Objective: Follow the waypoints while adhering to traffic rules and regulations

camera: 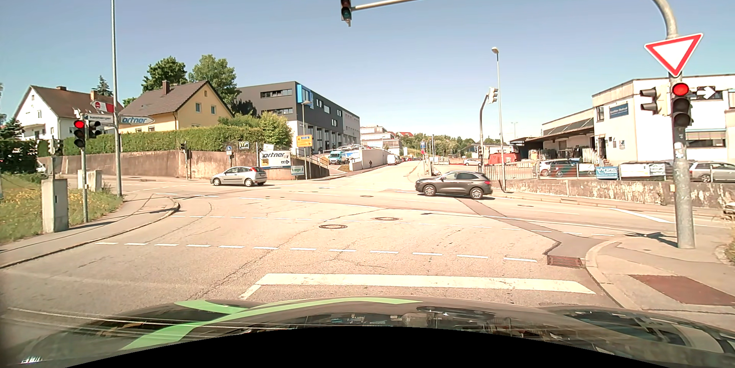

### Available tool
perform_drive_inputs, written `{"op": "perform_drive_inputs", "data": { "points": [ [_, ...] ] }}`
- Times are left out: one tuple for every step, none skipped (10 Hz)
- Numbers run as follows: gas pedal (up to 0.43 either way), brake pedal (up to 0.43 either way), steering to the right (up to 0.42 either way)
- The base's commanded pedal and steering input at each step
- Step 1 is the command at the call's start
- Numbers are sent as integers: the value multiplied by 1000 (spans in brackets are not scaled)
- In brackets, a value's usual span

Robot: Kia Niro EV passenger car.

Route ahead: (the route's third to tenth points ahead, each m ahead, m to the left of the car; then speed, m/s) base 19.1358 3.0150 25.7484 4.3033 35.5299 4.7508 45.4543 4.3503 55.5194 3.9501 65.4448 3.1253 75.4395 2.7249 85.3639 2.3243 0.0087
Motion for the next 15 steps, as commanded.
{"op": "perform_drive_inputs", "data": {
  "points": [
    [0, 506, 52],
    [0, 512, 51],
    [0, 512, 52],
    [0, 506, 52],
    [0, 506, 51],
    [0, 506, 52],
    [0, 506, 51],
    [0, 506, 52],
    [0, 506, 51],
    [0, 506, 51],
    [0, 506, 52],
    [0, 506, 52],
    [0, 512, 51],
    [0, 524, 52],
    [0, 530, 52]
  ]
}}
